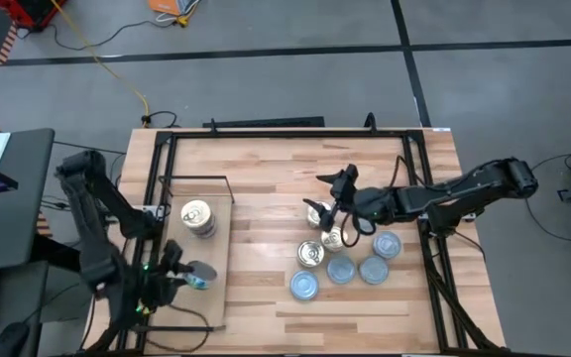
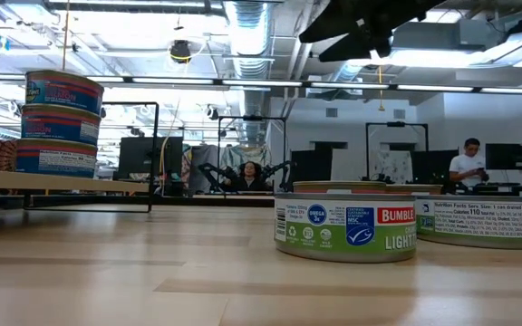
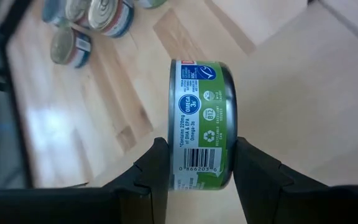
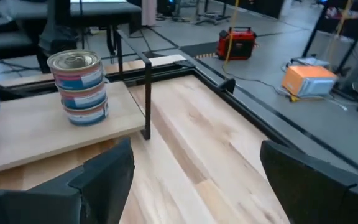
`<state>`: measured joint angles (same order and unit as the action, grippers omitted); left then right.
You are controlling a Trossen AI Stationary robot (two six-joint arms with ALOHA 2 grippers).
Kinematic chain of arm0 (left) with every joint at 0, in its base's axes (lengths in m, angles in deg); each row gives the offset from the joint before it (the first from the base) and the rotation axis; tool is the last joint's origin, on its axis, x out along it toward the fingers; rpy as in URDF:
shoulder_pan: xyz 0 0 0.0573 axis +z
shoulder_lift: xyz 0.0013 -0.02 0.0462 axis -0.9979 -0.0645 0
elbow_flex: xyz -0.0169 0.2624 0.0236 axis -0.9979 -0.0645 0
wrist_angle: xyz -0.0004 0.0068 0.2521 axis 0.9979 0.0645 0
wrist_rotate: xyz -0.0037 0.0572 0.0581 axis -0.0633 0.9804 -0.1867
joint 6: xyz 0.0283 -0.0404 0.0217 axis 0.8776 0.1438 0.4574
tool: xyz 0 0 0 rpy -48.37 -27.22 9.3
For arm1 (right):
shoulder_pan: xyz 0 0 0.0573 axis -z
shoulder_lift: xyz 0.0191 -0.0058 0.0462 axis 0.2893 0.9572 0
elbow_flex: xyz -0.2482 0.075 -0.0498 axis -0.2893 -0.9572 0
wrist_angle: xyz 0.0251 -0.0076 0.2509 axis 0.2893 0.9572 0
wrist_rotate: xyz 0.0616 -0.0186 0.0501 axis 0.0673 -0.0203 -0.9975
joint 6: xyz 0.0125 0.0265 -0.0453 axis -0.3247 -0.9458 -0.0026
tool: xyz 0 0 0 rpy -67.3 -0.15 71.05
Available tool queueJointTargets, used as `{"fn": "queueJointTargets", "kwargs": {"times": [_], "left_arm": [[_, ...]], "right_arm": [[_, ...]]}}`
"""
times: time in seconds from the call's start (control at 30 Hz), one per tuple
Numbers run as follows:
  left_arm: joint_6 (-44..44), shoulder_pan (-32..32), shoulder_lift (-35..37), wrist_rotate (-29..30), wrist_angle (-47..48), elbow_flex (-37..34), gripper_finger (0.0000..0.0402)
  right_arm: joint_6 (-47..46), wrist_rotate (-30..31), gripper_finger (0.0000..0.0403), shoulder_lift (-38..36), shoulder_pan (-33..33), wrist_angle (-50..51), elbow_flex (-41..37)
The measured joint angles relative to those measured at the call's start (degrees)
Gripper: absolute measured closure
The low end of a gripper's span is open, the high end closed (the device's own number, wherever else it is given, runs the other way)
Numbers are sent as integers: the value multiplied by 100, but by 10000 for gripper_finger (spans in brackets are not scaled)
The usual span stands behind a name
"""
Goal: Stack canned seafood by type on shelf
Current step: Put the green and white tuna can on the shelf, then stack the top right blue and pink tuna can on the blue and pink tuna can on the shelf
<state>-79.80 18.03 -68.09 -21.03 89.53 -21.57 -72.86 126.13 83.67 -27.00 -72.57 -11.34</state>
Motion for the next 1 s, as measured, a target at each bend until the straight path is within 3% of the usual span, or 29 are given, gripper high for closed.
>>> {"fn": "queueJointTargets", "kwargs": {"times": [0.23, 0.43, 0.5, 0.73, 1.0], "left_arm": [[-1124, -727, -1052, 685, 977, -2, 268], [-2008, -792, -1723, 285, 1330, 25, 266], [-2234, -795, -1863, 155, 1317, 2, 246], [-2820, -790, -1768, -71, 1377, 9, 149], [-2858, -788, -1458, -238, 1535, 331, 125]], "right_arm": [[-742, 590, 30, 189, -332, -167, -56], [-751, 716, 30, 658, -501, -955, -54], [-751, 720, 30, 789, -521, -1095, -54], [-846, 714, 30, 1010, -520, -1425, -54], [-1040, 703, 30, 1005, -588, -1536, -54]]}}
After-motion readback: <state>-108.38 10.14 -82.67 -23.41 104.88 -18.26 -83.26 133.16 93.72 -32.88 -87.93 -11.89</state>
